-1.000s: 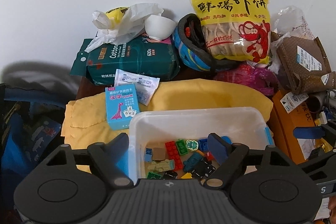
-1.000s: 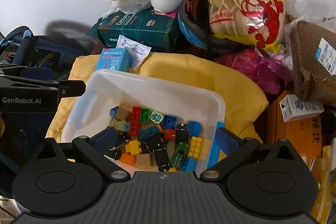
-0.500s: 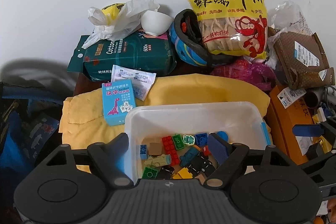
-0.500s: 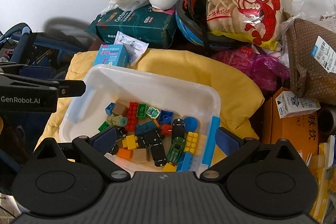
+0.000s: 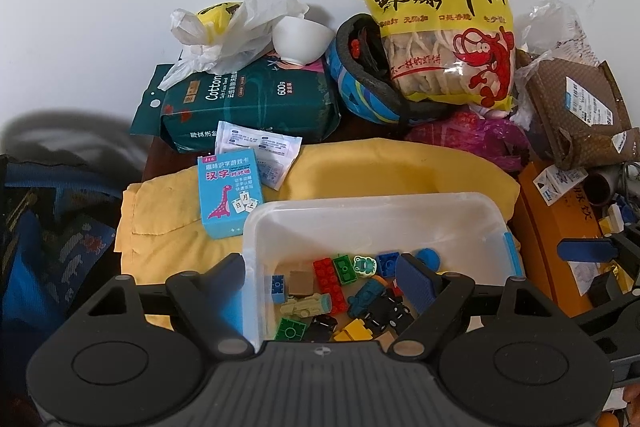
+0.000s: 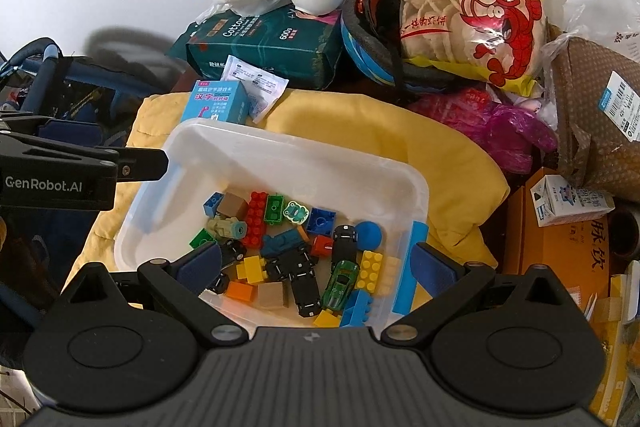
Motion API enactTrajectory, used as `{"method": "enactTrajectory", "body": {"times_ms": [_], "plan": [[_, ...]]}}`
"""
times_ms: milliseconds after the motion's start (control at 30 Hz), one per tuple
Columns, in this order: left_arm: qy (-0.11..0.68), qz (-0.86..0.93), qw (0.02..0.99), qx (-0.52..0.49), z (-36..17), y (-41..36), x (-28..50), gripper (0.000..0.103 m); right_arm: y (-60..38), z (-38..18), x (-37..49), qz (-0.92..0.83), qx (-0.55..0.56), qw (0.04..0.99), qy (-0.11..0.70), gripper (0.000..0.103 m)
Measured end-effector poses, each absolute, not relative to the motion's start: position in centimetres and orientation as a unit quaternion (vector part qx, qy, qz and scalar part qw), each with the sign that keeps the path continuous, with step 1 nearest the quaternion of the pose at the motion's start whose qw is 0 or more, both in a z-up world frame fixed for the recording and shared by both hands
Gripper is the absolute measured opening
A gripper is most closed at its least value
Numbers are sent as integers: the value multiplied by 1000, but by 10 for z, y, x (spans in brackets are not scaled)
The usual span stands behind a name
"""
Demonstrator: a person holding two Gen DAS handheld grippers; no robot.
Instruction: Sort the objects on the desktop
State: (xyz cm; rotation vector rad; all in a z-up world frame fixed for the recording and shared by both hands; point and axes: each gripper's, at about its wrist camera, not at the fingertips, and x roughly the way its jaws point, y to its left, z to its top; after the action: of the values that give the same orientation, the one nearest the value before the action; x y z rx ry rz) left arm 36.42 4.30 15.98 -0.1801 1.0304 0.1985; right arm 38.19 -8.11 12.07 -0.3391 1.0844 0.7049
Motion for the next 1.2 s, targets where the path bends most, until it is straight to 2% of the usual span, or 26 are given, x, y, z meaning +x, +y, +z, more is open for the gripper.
{"method": "enactTrajectory", "body": {"times_ms": [1200], "plan": [[498, 97, 858, -82, 152, 45, 366, 85, -81, 113, 383, 327, -152, 781, 510, 103]]}}
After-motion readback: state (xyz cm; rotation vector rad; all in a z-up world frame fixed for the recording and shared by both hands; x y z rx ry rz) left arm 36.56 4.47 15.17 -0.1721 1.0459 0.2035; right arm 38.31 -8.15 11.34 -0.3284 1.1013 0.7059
